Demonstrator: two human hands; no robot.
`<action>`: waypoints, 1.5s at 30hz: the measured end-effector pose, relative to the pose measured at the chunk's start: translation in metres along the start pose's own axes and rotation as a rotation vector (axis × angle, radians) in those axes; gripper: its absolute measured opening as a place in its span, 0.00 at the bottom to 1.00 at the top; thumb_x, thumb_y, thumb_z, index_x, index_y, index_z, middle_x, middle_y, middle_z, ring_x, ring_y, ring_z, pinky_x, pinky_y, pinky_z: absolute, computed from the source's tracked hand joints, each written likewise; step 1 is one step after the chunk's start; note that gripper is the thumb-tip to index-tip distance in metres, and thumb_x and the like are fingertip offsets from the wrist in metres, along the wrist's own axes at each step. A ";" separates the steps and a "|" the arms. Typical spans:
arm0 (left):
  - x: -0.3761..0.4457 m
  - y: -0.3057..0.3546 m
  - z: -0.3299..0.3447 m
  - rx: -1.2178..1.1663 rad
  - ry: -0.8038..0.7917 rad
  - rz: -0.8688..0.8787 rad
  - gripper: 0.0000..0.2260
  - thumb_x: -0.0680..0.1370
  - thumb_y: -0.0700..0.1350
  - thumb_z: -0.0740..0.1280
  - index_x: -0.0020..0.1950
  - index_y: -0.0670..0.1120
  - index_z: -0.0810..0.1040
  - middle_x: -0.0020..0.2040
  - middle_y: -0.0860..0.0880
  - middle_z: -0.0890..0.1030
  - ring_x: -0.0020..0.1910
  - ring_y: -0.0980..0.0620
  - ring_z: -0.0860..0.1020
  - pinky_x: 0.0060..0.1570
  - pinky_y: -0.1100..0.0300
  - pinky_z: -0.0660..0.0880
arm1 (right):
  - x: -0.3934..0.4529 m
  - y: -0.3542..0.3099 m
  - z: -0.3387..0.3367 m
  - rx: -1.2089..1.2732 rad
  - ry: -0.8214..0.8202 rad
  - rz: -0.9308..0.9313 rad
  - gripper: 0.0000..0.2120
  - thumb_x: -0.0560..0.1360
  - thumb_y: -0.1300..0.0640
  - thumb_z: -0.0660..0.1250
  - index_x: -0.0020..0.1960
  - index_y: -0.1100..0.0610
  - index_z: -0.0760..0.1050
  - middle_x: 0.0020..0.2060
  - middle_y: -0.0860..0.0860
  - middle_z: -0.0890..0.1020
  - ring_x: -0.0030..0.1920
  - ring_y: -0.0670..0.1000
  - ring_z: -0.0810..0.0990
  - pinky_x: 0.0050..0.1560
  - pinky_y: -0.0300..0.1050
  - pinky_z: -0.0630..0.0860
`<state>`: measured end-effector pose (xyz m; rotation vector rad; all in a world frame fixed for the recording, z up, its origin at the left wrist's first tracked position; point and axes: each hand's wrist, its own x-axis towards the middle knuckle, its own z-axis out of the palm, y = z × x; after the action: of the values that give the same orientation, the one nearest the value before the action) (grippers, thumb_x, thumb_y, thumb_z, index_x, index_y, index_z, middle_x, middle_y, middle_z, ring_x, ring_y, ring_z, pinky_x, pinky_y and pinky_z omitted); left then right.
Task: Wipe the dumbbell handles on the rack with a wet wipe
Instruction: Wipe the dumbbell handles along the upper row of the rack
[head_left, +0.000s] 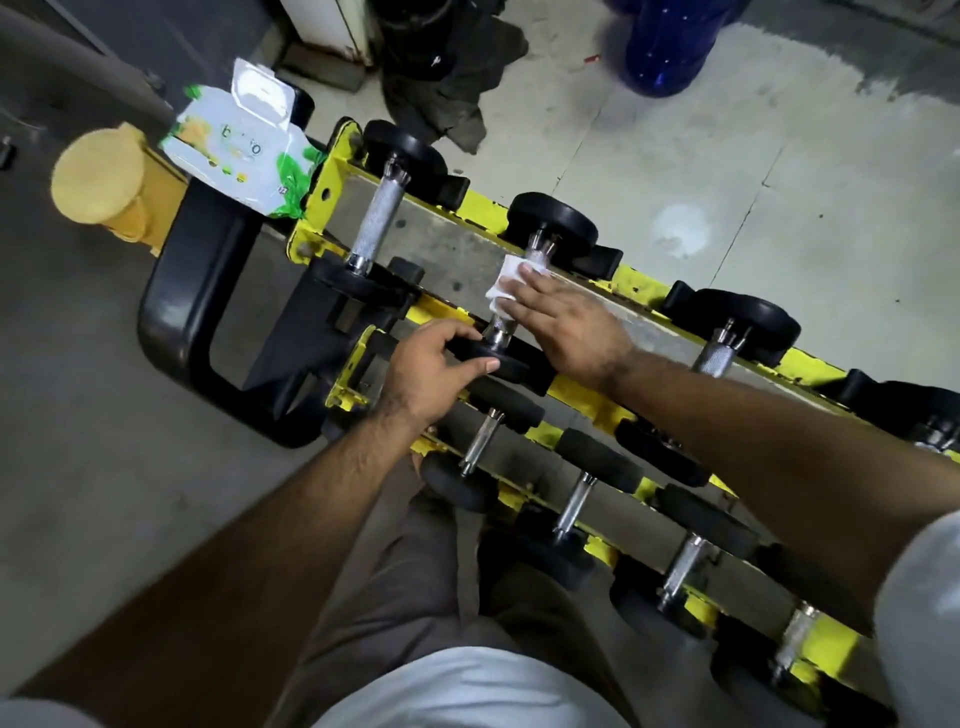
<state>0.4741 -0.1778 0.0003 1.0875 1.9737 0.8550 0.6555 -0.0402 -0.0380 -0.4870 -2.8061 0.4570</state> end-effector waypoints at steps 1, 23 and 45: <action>0.000 -0.002 0.001 -0.019 0.004 -0.009 0.15 0.62 0.61 0.76 0.46 0.62 0.80 0.51 0.55 0.82 0.53 0.53 0.80 0.57 0.48 0.78 | -0.001 0.006 -0.002 -0.006 -0.011 -0.038 0.22 0.81 0.66 0.59 0.75 0.59 0.69 0.74 0.58 0.69 0.77 0.60 0.63 0.74 0.60 0.64; -0.005 -0.003 0.010 -0.081 0.048 -0.082 0.20 0.60 0.61 0.78 0.49 0.61 0.78 0.53 0.55 0.81 0.56 0.55 0.80 0.60 0.53 0.78 | 0.009 0.015 -0.012 -0.091 -0.014 0.029 0.20 0.83 0.59 0.57 0.74 0.53 0.70 0.73 0.53 0.72 0.75 0.56 0.67 0.74 0.57 0.66; -0.026 0.034 0.010 0.159 0.065 -0.077 0.19 0.67 0.52 0.80 0.54 0.51 0.79 0.51 0.58 0.76 0.51 0.54 0.77 0.48 0.56 0.78 | 0.017 -0.009 -0.024 -0.149 -0.177 0.050 0.21 0.79 0.61 0.62 0.72 0.52 0.72 0.70 0.53 0.75 0.75 0.56 0.67 0.77 0.57 0.60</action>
<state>0.5061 -0.1841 0.0298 1.0770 2.1537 0.7106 0.6450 -0.0360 -0.0100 -0.5746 -3.0196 0.3157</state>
